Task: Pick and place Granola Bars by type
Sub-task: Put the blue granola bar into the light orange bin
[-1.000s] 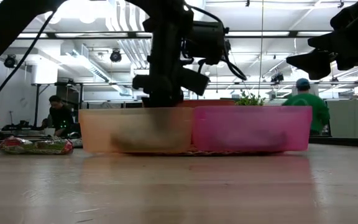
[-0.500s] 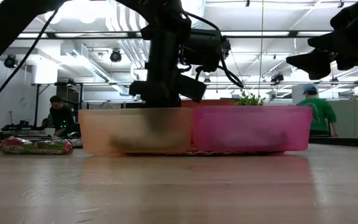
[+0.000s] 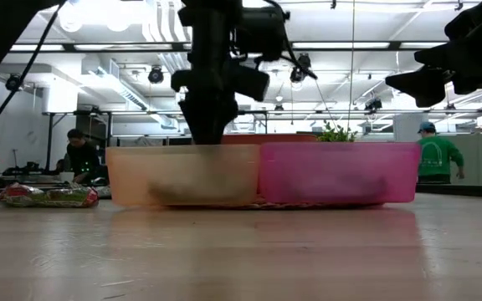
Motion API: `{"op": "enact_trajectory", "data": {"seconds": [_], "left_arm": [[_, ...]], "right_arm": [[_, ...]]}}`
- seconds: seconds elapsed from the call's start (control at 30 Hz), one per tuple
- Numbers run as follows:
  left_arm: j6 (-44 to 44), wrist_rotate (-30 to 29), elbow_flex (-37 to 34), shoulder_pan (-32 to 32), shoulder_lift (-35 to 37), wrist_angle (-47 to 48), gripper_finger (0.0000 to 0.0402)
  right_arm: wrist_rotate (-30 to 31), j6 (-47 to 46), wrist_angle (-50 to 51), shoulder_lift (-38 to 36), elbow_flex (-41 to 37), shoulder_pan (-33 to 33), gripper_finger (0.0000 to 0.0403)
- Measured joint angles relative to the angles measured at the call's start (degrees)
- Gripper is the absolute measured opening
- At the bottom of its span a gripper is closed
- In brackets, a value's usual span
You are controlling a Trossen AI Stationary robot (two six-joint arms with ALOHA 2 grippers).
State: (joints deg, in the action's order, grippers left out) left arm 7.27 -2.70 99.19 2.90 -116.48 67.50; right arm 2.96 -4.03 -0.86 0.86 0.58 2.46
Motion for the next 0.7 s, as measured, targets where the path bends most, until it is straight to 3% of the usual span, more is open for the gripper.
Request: {"op": "enact_trajectory", "data": {"seconds": [0.27,0.43,0.7], "left_arm": [[0.0,-0.4,-0.4,0.0,5.8,3.5,0.0298],[-1.3,-2.8,-4.3,0.4,10.8,4.4,0.0302],[-0.1,-5.0,-16.0,2.1,20.9,4.1,0.03]], "right_arm": [[0.0,0.1,0.0,0.0,0.0,0.0,0.0359],[0.0,0.1,0.0,0.0,0.0,0.0,0.0359],[0.0,0.1,0.0,0.0,0.0,0.0,0.0359]]}}
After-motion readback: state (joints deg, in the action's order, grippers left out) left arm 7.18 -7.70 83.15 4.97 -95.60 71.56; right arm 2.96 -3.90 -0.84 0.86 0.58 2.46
